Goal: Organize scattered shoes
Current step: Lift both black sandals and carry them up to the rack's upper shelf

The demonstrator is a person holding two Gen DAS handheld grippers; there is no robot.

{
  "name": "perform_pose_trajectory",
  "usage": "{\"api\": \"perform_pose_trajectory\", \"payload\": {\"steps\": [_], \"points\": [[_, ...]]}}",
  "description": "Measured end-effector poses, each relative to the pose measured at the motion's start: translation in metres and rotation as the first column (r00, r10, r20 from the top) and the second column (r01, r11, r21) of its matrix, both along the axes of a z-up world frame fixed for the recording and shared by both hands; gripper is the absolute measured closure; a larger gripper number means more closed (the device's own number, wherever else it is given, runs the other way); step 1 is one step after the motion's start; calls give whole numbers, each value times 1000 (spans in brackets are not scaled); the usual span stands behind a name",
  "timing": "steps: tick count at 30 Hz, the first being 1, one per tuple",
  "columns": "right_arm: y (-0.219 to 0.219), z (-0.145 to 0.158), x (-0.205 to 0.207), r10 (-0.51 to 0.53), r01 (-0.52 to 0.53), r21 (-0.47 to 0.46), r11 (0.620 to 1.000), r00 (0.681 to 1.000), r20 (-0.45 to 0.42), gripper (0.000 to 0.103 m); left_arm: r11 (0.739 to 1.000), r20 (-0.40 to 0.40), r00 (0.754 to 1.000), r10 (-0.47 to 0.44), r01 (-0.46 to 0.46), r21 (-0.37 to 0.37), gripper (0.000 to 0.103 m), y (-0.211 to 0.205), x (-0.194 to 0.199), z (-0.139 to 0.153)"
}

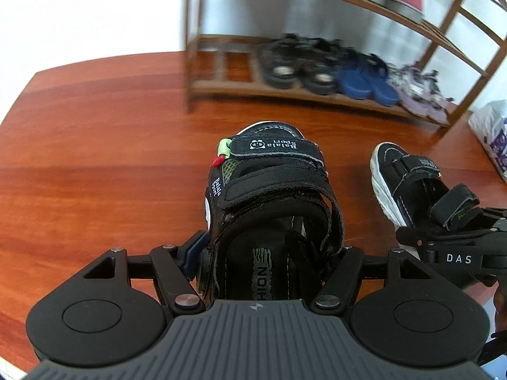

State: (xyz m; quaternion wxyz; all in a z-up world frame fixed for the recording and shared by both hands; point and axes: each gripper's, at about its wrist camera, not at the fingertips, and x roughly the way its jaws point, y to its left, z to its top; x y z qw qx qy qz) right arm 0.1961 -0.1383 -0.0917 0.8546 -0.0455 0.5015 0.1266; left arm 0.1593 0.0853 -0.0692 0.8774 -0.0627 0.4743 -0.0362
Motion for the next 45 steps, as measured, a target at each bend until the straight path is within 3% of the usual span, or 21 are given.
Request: {"api": "perform_pose_trajectory", "payload": {"steps": [9, 23, 32, 45], "points": [[-105, 32, 48, -21, 21, -30, 999, 999, 29, 27, 999, 37, 999, -17, 18, -39, 34, -99, 56, 31], [-222, 122, 145, 46, -42, -28, 999, 986, 159, 27, 999, 185, 982, -39, 34, 32, 34, -228, 158, 111], [-258, 165, 221, 17, -16, -5, 1000, 973, 230, 27, 997, 255, 965, -57, 42, 67, 34, -285, 219, 145], [-247, 173, 284, 23, -12, -36, 999, 953, 302, 27, 992, 250, 968, -36, 4, 126, 34, -314, 293, 148]]}}
